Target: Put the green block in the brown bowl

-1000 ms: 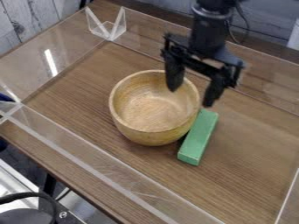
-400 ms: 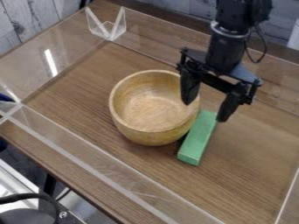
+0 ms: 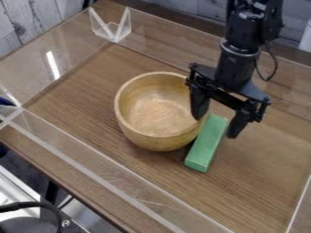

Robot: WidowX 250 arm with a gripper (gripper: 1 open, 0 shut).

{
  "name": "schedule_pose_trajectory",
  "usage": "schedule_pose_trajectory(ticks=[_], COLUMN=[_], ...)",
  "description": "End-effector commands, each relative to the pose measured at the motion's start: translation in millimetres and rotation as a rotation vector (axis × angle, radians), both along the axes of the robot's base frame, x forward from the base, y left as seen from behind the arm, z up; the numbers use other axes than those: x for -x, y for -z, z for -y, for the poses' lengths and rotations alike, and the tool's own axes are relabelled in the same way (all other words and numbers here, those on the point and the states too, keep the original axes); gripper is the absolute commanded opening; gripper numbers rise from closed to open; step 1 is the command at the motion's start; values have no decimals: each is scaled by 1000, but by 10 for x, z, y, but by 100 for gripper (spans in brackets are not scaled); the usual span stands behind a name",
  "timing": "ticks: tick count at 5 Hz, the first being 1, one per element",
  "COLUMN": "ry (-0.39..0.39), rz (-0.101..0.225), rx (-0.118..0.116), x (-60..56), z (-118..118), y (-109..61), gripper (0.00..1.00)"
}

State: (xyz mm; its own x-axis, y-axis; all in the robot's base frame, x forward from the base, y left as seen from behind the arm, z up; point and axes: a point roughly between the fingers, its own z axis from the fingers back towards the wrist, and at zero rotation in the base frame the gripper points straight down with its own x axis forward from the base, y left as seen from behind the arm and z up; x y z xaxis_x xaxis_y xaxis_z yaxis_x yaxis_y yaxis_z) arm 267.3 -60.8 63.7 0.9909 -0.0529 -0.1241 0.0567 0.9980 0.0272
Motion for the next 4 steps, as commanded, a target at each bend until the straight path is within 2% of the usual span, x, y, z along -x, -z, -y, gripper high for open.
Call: schedule_pose_trajectory(ticks=[1, 2, 4], ry=[-9, -19, -77], rz=[60, 76, 91], rx=[35, 51, 55], x=[9, 51, 16], z=[47, 57, 62], y=[-35, 28, 28], gripper=[100, 100, 100])
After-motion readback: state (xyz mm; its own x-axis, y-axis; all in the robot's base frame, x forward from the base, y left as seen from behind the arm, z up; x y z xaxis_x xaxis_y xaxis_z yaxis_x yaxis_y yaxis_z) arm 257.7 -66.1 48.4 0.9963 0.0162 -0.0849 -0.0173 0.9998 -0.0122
